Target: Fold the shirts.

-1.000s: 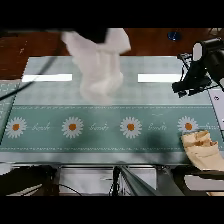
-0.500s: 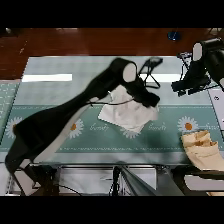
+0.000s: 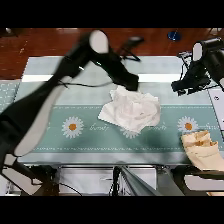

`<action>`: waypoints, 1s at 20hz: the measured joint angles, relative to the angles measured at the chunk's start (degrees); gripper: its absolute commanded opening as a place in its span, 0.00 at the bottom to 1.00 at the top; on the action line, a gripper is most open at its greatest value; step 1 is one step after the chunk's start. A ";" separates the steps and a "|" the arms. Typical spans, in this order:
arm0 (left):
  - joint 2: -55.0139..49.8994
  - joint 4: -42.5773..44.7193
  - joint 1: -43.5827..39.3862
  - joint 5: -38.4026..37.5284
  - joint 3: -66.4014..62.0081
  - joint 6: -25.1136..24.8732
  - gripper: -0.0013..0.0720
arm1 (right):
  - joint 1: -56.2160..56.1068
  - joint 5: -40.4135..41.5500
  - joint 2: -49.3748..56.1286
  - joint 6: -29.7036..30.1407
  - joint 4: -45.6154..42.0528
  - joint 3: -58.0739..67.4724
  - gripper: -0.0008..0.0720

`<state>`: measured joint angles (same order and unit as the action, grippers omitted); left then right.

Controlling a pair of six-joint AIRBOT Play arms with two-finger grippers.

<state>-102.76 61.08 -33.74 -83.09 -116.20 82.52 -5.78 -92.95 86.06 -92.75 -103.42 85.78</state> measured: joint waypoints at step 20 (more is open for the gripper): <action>13.53 -17.46 24.44 13.66 55.04 -22.71 1.00 | 13.03 -1.95 -1.53 7.54 19.56 0.02 0.68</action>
<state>-89.23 43.62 -9.30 -69.43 -61.17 59.81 7.25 -94.89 84.53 -85.21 -83.85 85.80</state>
